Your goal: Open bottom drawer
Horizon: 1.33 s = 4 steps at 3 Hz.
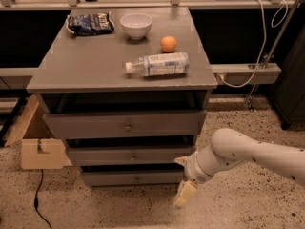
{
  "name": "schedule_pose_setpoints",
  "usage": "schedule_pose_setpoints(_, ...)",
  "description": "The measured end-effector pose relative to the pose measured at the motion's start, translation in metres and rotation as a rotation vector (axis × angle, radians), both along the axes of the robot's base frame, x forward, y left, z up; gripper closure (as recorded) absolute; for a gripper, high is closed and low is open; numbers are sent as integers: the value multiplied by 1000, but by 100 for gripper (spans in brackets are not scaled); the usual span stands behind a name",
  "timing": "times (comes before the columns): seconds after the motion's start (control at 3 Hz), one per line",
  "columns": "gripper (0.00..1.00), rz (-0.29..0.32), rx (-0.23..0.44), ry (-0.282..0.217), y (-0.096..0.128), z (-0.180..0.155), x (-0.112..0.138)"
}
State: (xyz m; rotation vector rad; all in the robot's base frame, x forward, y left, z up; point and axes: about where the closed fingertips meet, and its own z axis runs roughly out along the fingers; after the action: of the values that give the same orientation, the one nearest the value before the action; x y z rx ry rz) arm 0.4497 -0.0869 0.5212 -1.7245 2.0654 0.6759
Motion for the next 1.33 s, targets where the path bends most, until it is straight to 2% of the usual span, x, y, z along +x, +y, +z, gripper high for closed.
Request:
schedule_pose_setpoints(0.33,0,0,0,0,0,0,0)
schedule_pose_setpoints(0.67,0,-22,23,0,-9,-41,6)
schedule_pose_setpoints(1.33,0,-54,31,-34,-23,-181,35)
